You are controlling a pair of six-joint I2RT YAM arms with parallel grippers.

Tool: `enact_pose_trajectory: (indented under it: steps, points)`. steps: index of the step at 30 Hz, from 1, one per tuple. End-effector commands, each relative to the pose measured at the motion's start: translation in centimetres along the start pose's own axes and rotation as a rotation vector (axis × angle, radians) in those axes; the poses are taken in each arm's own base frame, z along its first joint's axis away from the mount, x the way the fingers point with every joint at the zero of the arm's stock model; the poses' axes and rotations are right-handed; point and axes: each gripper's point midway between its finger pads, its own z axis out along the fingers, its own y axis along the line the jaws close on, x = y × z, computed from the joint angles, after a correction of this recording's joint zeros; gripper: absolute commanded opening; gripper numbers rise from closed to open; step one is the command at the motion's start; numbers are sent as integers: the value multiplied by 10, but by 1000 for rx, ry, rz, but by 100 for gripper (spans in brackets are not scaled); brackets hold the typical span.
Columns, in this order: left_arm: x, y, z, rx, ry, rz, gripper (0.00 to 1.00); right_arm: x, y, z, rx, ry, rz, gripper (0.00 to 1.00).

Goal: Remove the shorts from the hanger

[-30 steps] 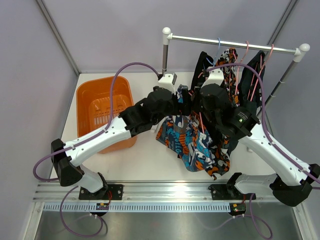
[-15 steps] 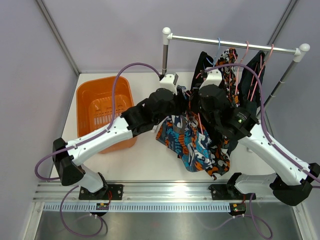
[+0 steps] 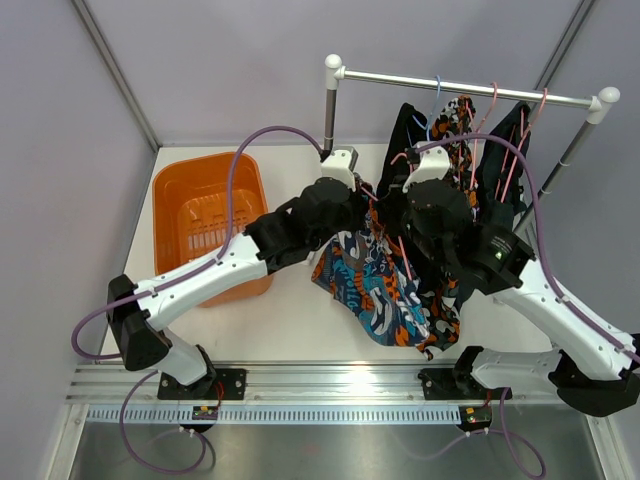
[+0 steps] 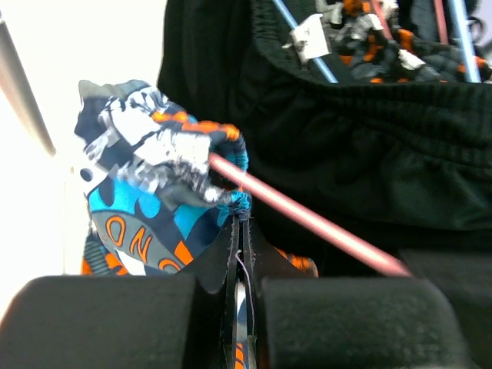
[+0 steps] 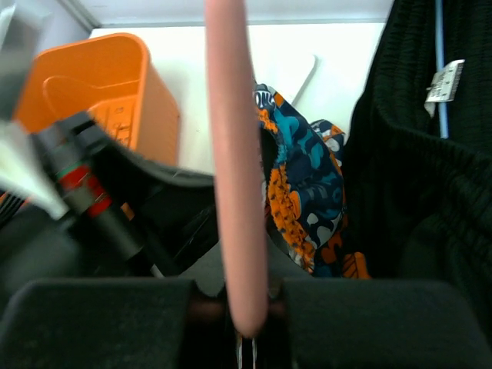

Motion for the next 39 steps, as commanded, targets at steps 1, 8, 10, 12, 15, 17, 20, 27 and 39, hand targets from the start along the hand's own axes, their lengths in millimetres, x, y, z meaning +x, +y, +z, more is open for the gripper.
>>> enact_pose_trajectory:
  steps: [1,8,10,12,15,17,20,27,39]
  points:
    - [-31,34,-2,-141,-94,-1,0,-9,19,-32,-107,-4,22,0]
    - [-56,82,-9,-266,-138,-13,0,-1,20,-60,-163,20,19,0]
    - [-62,98,-10,-299,-146,-19,0,-2,17,-67,-173,17,25,0]
    - [-67,108,-10,-308,-151,-29,0,-1,12,-72,-174,12,30,0]
    - [-67,115,-7,-307,-140,-22,0,-4,10,-77,-189,-4,42,0]
    - [-68,113,-4,-291,-140,-8,0,-7,12,-80,-207,-12,47,0]
    - [-61,110,2,-265,-114,12,0,-12,17,-83,-234,-22,48,0]
    - [-58,150,11,-361,-86,4,0,-13,13,-93,-261,-22,61,0]
    - [-59,178,1,-418,-104,-16,0,-10,-17,-103,-177,-46,73,0]
